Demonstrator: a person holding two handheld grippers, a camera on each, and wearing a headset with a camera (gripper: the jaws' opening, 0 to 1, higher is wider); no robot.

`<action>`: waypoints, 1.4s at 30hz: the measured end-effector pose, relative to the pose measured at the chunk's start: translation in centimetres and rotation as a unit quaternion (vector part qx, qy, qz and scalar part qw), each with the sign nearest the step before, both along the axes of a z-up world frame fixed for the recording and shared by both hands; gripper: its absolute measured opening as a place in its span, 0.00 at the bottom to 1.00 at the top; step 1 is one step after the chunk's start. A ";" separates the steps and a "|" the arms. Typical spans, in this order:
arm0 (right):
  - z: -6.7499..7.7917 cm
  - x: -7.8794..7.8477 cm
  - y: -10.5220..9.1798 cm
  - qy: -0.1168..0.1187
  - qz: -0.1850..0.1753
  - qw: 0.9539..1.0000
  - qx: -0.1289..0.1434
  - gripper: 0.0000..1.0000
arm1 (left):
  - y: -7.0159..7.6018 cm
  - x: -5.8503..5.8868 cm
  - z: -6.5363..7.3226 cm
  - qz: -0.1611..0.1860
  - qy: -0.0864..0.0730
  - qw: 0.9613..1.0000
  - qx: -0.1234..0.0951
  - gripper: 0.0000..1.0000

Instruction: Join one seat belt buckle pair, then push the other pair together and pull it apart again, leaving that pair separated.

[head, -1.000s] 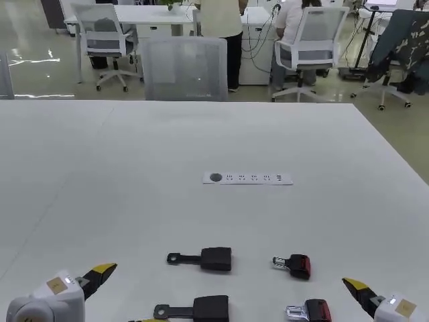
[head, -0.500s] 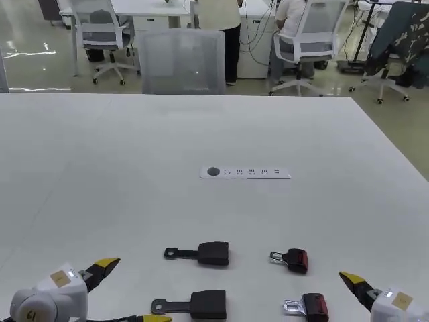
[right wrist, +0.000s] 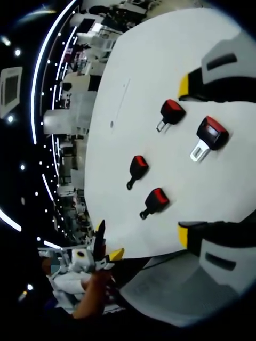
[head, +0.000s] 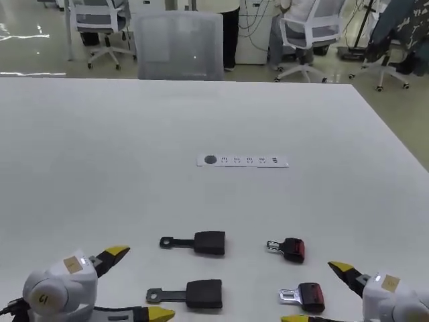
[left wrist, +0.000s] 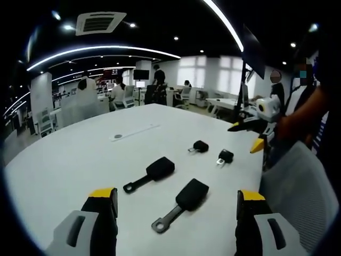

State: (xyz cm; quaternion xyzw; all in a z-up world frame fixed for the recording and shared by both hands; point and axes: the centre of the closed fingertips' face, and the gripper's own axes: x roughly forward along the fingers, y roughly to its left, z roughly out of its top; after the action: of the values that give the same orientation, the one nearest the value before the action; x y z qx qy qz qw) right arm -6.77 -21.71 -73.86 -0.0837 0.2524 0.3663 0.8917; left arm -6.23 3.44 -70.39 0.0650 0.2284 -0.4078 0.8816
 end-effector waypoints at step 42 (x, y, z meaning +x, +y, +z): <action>-5.3 2.7 -1.1 0.076 0.101 0.991 -0.038 0.84 | -3.3 2.9 -6.0 -0.117 0.037 0.990 0.070 0.85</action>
State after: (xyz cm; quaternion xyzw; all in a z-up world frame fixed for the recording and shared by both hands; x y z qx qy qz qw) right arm -4.09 -22.78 -79.11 -0.1147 0.3238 0.4499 0.8244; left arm -3.31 0.11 -76.41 0.1372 0.2797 -0.4932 0.8122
